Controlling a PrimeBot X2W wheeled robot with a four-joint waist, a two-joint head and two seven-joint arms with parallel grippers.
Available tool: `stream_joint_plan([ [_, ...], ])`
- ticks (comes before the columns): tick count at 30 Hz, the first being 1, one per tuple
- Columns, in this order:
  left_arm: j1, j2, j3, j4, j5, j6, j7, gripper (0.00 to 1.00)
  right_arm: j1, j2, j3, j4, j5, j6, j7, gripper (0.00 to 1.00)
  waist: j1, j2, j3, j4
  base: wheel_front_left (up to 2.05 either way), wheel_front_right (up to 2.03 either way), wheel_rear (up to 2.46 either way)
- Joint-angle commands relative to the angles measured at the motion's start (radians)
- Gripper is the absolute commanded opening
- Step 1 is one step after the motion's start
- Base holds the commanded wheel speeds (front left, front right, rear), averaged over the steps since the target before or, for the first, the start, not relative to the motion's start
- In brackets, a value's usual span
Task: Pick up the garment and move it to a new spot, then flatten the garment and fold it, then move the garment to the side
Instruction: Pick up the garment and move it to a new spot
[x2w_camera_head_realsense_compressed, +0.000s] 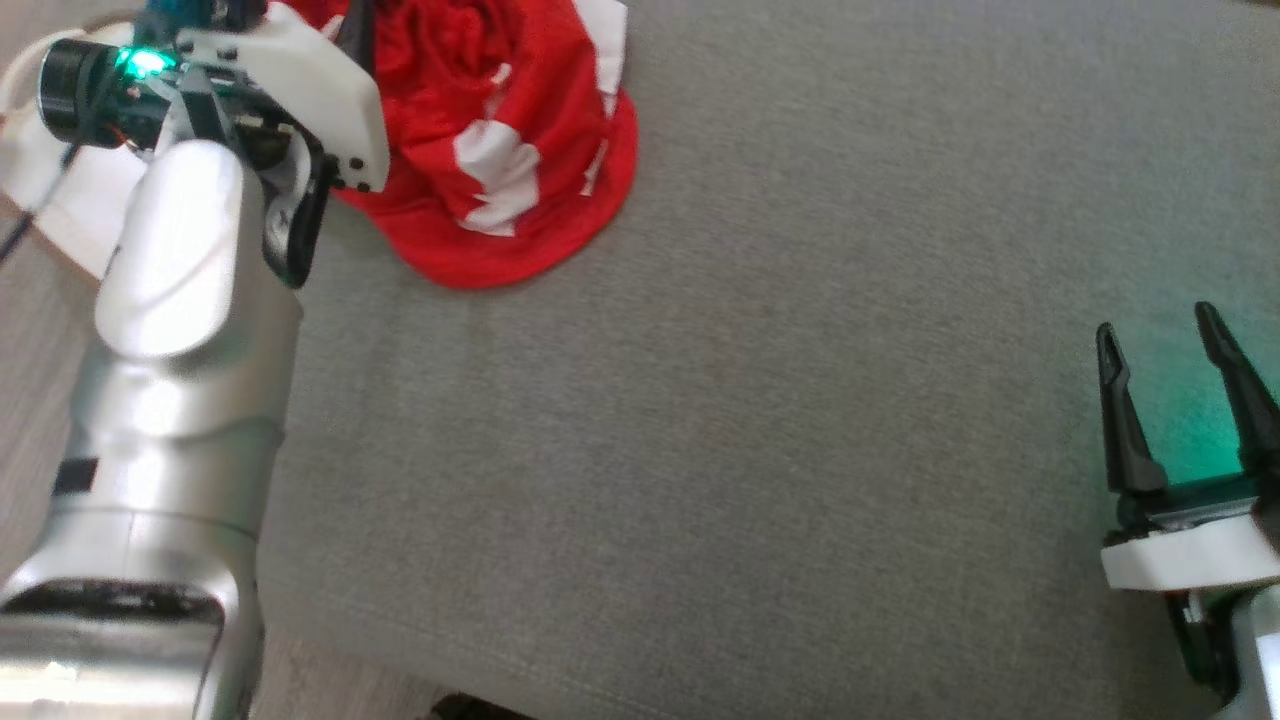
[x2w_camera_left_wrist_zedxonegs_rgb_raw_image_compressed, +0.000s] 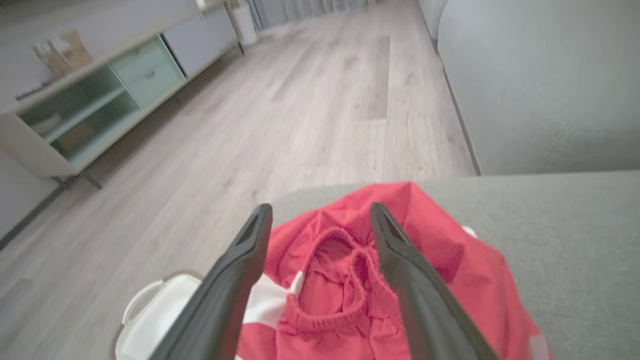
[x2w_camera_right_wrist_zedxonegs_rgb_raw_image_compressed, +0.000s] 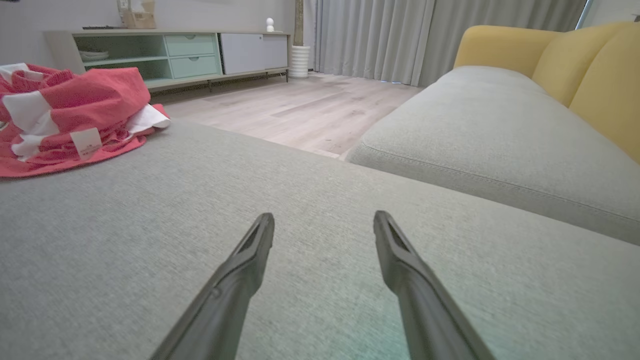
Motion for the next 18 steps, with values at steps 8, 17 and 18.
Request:
stream_joint_plan([
  [8, -0.118, 0.074, 0.048, 0.256, -0.05, -0.005, 0.11, 1.0, -0.023, -0.04, 0.013, -0.071, 0.002, 0.008, -0.011, 1.0, -0.0003, 0.0, 0.084, -0.094, 0.0, 0.0, 0.0],
  [17, -0.14, 0.081, 0.024, 0.362, -0.054, -0.026, 0.047, 0.0, -0.022, -0.043, -0.011, -0.091, 0.003, 0.008, -0.011, 1.0, -0.0003, 0.0, 0.125, -0.103, 0.0, 0.0, 0.0],
  [18, -0.147, 0.086, 0.019, 0.366, -0.051, -0.028, 0.027, 0.0, -0.024, -0.044, -0.014, -0.092, 0.003, 0.008, -0.011, 1.0, -0.0003, 0.0, 0.129, -0.102, 0.0, 0.0, 0.0],
])
